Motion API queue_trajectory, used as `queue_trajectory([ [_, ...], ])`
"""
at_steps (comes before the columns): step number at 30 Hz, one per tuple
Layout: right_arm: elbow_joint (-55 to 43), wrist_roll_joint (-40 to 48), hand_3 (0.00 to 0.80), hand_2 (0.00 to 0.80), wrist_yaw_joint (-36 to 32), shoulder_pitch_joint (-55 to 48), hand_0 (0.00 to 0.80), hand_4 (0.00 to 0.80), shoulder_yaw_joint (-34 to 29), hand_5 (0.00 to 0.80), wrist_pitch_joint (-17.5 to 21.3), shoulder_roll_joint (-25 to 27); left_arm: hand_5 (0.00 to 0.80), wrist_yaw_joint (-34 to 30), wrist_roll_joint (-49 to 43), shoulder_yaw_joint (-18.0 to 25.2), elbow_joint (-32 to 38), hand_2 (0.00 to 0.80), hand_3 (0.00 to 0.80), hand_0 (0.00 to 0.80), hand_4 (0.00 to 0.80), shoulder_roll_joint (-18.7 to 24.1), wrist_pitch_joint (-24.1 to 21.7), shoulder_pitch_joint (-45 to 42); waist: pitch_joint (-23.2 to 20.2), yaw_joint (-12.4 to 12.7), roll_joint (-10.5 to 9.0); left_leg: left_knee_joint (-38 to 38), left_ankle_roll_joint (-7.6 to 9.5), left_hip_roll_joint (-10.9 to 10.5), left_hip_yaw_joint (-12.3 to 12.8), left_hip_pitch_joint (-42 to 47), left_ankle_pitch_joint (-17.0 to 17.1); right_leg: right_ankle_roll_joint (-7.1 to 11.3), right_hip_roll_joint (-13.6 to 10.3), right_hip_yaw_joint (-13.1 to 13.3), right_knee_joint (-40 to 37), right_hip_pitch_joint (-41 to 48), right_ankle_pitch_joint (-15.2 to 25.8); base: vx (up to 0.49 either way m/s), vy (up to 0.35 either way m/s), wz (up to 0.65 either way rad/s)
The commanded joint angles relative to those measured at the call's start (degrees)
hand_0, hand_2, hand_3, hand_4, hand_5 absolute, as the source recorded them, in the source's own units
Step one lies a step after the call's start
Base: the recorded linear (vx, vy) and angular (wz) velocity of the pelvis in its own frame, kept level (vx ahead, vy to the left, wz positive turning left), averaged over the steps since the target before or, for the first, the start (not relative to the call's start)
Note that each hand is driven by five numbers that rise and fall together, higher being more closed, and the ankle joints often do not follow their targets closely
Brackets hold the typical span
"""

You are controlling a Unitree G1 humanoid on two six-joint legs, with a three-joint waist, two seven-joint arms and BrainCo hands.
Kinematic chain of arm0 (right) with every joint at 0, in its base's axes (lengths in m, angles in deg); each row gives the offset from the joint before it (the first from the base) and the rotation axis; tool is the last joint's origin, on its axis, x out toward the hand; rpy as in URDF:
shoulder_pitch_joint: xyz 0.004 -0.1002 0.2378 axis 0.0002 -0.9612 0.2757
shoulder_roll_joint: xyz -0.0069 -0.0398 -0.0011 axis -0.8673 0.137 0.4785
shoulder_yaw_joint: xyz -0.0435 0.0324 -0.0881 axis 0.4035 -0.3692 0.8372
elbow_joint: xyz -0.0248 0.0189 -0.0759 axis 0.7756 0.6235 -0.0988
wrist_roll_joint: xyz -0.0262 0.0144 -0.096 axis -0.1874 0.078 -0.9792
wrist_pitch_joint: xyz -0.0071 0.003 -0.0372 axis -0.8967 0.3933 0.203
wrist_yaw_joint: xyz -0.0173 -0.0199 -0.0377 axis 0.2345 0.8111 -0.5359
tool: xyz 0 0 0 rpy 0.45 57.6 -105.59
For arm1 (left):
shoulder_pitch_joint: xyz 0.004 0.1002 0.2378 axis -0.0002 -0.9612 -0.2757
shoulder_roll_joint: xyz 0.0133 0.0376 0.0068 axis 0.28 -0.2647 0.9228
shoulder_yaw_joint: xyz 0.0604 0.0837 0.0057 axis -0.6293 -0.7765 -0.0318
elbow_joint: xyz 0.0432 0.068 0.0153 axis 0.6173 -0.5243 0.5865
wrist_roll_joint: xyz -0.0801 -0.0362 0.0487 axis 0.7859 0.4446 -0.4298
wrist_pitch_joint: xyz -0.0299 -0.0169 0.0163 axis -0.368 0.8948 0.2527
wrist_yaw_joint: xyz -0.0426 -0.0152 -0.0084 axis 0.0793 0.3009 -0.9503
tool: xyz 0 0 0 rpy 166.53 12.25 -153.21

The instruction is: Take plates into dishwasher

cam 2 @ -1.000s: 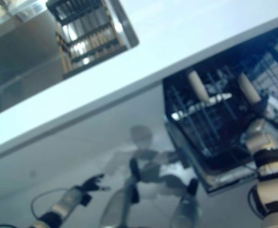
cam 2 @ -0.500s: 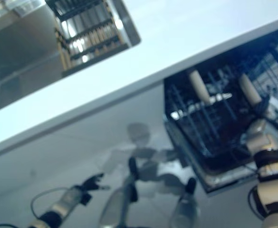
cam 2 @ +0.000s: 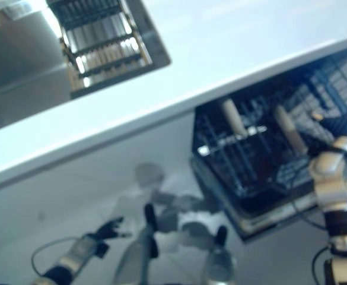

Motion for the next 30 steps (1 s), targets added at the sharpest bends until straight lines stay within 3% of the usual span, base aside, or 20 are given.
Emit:
queue_trajectory([
  [1,-7.59,1.01,0.000,0.000,2.72,-2.31,0.000,0.000,-6.12,0.000,4.81,2.45,0.000,0.82,-2.53,2.37,-1.13,0.000,0.000,0.000,0.000,-0.64,0.20,-1.11,-3.88,-0.72,-1.41,-0.08,-0.93,0.18,6.21,6.26,-9.03,-2.93,3.41,0.38,2.24,-6.12,1.26,0.056,0.013,-0.09],
  [5,-12.05,9.56,0.000,0.000,4.14,-5.41,0.000,0.000,-10.04,0.000,10.26,0.31,0.000,1.24,-3.76,3.30,-2.26,0.000,0.000,0.000,0.000,-1.58,0.72,-2.15,-6.30,-1.64,-2.47,-0.08,-1.05,0.50,7.47,7.82,-9.78,-2.77,3.72,0.96,0.72,-4.33,1.36,0.046,0.022,-0.14],
  [8,-13.84,21.60,0.000,0.000,5.35,-7.30,0.000,0.000,-12.06,0.000,16.84,-5.59,0.000,1.54,-3.90,3.45,-3.70,0.000,0.000,0.000,0.000,-2.50,0.92,-2.08,-8.15,-2.39,-2.71,-0.08,-1.13,0.60,8.42,9.09,-10.32,-2.67,3.69,1.52,-0.20,-2.94,1.33,0.042,0.055,-0.18],
  [11,-13.04,27.15,0.000,0.000,6.22,-8.91,0.000,0.000,-13.57,0.000,20.45,-10.03,0.000,1.99,-3.05,2.86,-4.82,0.000,0.000,0.000,0.000,-2.97,0.68,-1.95,-9.53,-3.02,-2.58,-0.08,-1.11,0.65,9.09,10.19,-10.75,-2.56,3.52,1.78,-0.86,-1.84,1.41,0.038,0.041,-0.12],
  [21,1.00,56.32,0.000,0.000,-0.80,-13.53,0.000,0.000,-17.88,0.000,27.04,-19.87,0.000,1.83,-2.19,0.39,-8.57,0.000,0.000,0.000,0.000,-2.57,-0.14,-0.65,-12.54,-4.19,-1.17,-0.08,-0.90,0.35,9.71,11.94,-11.05,-2.54,2.96,1.94,-0.98,0.01,1.17,0.016,-0.006,-0.06],
  [29,19.56,67.61,0.000,0.000,-7.13,-12.48,0.000,0.000,-16.72,0.000,29.54,-22.25,0.000,2.83,0.46,-1.46,-10.37,0.000,0.000,0.000,0.000,-2.55,-1.09,3.16,-10.28,-3.92,2.33,-0.08,-0.74,-0.16,7.22,9.88,-9.43,-3.88,1.94,1.79,5.53,-2.91,-2.05,-0.112,-0.029,0.01],
  [30,23.70,69.35,0.000,0.000,-8.48,-12.17,0.000,0.000,-16.82,0.000,30.27,-22.23,0.000,2.84,0.99,-1.80,-10.65,0.000,0.000,0.000,0.000,-3.16,-1.72,3.45,-9.75,-3.77,3.43,-0.08,-1.09,-0.38,6.54,9.56,-9.08,-4.23,1.50,1.47,6.73,-3.08,-3.19,-0.091,0.005,0.02],
])
